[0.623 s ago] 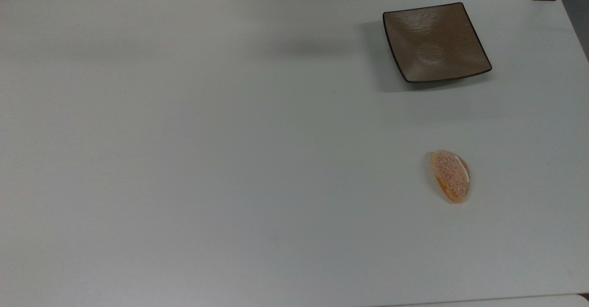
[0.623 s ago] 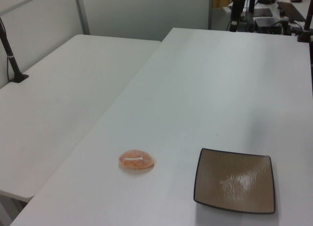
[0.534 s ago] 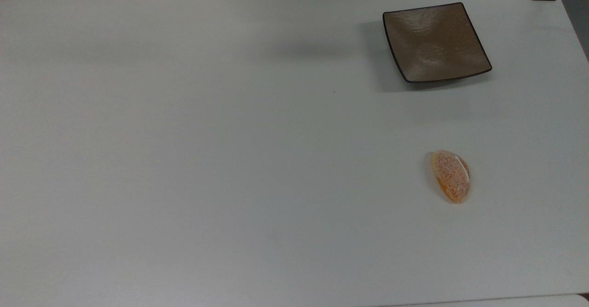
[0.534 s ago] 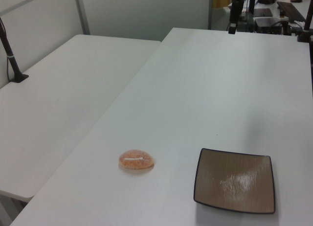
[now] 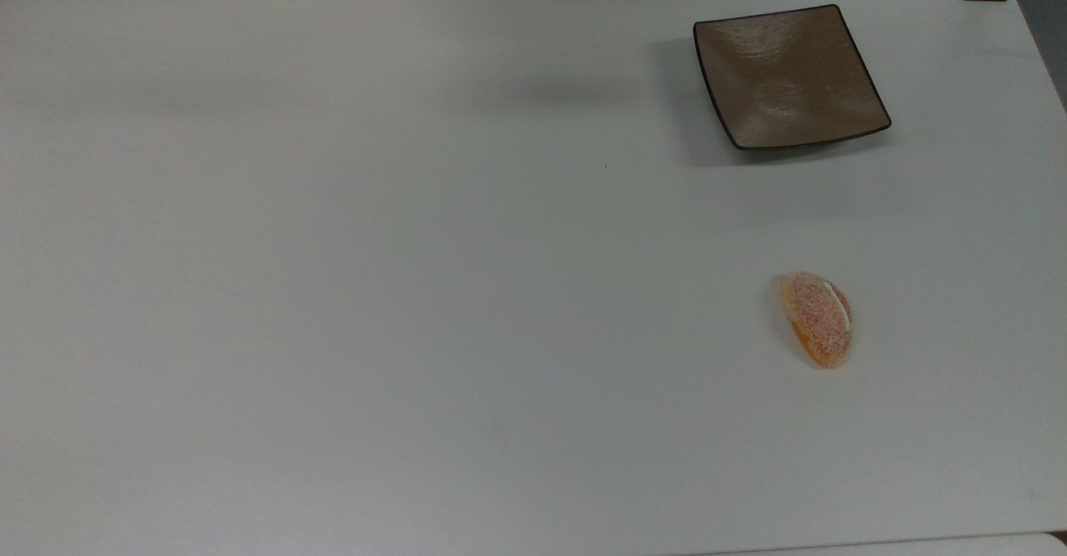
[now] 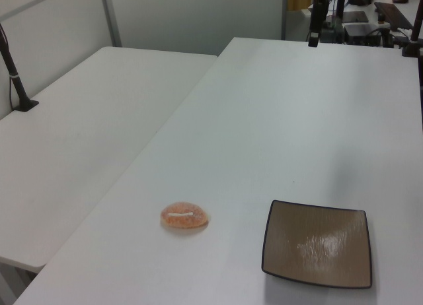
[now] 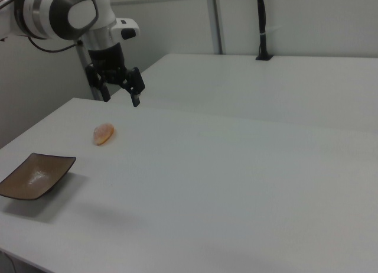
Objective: Bread is placed on a ceramic plate
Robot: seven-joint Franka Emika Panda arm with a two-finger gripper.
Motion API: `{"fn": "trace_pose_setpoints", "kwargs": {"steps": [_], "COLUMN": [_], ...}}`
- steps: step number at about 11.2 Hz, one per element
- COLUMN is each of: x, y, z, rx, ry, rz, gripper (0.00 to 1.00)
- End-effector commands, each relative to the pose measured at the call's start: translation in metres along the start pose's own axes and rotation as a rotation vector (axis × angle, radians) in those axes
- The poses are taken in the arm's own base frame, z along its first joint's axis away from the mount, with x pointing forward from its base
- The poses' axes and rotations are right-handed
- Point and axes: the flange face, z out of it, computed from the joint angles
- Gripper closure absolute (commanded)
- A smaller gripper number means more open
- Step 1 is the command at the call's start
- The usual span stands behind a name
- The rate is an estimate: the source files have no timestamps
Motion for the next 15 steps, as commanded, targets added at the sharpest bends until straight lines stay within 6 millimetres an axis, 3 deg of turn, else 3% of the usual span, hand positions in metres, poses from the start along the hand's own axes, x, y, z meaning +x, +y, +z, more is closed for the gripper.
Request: {"fn": "trace_pose_setpoints", "kwargs": {"steps": [1, 5, 7, 8, 12, 15], "x": [0.008, 0.011, 0.019, 0.026, 0.070, 0.109], "y": [0.001, -0.007, -0.020, -0.029, -0.091, -0.145], "z": [0.006, 0.015, 0.030, 0.024, 0.012, 0.037], "rx": [0.018, 0.020, 0.009, 0.013, 0.019, 0.027], "ry": [0.012, -0.005, -0.025, 0.000, 0.071, 0.115], "rz": [-0.005, -0.025, -0.058, -0.062, -0.026, 0.025], "gripper": [0.00, 0.00, 0.00, 0.00, 0.00, 0.00]}}
